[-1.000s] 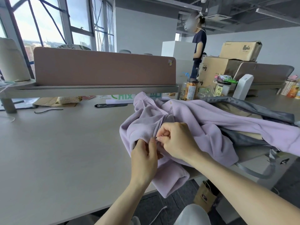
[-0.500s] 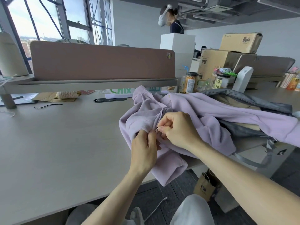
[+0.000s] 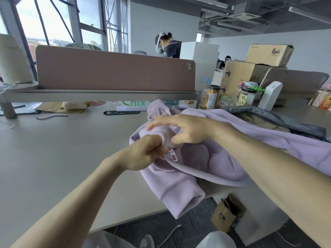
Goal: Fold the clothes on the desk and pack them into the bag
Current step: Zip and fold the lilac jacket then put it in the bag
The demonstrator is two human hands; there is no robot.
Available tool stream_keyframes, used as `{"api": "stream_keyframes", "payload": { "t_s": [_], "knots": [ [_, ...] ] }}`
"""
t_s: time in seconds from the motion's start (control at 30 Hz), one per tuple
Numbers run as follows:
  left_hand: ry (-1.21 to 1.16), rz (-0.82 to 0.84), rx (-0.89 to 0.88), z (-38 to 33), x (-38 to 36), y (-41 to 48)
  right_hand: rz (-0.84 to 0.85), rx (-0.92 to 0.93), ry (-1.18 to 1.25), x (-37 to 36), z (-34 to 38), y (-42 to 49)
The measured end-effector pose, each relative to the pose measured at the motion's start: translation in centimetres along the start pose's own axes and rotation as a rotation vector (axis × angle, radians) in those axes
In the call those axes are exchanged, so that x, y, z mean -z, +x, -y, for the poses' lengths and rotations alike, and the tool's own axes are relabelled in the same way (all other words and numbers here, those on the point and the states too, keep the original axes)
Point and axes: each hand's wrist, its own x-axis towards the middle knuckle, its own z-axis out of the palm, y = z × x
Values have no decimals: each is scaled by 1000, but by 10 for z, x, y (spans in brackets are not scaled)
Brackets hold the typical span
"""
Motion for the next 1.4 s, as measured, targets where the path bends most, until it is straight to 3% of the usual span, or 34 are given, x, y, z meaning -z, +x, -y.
{"api": "stream_keyframes", "payload": {
  "t_s": [0.07, 0.17, 0.27, 0.4, 0.47, 0.57, 0.67, 0.8, 1.13, 1.4],
  "knots": [
    [22, 15, -8, 10, 14, 9, 57, -30, -25, 10, -2, 11],
    [-7, -2, 1, 21, 23, 18, -7, -63, -197, 22, -7, 22],
    [-299, -219, 92, 25, 14, 21, -70, -64, -354, 20, -14, 29],
    [-651, -502, 258, 18, -16, 17, -203, -173, -259, -1, -30, 31],
    [-592, -531, 273, 12, -33, 11, -304, -210, -149, -8, -37, 30],
    [-312, -657, 324, 10, -50, 8, -399, -247, -19, -14, -40, 30],
    [-166, -799, 271, 12, -51, 14, -404, -261, 75, -19, -44, 30],
    [-84, -843, 233, 19, -52, 19, -414, -232, 227, -23, -53, 28],
    [-15, -930, 83, 24, -60, 20, -302, -128, 106, -21, -54, 27],
    [68, -926, -23, 24, -61, 20, -647, -86, 104, -46, -55, 32]
  ]
}}
